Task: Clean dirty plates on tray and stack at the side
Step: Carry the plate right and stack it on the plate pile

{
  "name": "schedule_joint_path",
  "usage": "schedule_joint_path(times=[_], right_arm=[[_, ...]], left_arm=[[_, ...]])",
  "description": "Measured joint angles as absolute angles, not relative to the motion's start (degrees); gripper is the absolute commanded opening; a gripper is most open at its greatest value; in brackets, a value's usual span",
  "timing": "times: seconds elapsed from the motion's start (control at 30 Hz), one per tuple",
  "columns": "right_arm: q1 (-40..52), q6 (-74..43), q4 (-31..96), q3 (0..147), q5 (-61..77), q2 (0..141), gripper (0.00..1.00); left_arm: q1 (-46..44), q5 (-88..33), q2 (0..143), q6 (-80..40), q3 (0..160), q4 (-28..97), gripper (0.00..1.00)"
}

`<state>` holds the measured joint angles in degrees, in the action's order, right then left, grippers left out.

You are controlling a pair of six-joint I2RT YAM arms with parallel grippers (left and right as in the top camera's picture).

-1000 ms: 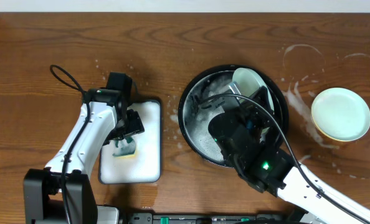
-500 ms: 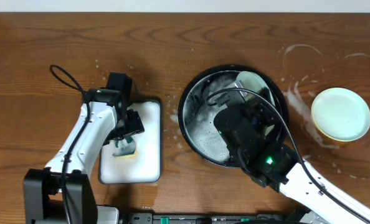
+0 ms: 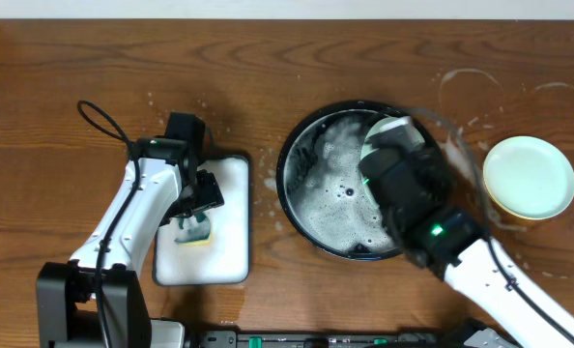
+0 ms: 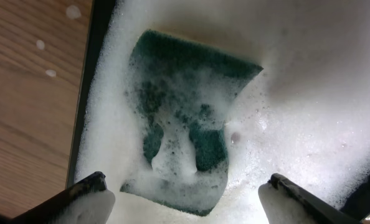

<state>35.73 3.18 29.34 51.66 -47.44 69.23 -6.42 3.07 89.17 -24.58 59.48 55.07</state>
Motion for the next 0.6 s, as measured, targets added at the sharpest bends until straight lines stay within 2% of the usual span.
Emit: schedule_joint_path(times=[0.13, 0.37, 0.6], right_arm=[[25.8, -3.2, 29.3, 51.7, -35.4, 69.0, 0.01], [2.2, -11.7, 28.2, 51.7, -12.3, 68.5, 0.01], [-19.8, -16.2, 25.2, 51.7, -1.0, 68.5, 0.01]], left_arm=[[-6.4, 3.1, 89.2, -24.6, 59.5, 55.1, 0.82], [-6.4, 3.1, 89.2, -24.6, 59.5, 55.0, 0.82], [-6.4, 3.1, 89.2, -24.6, 59.5, 55.1, 0.83]])
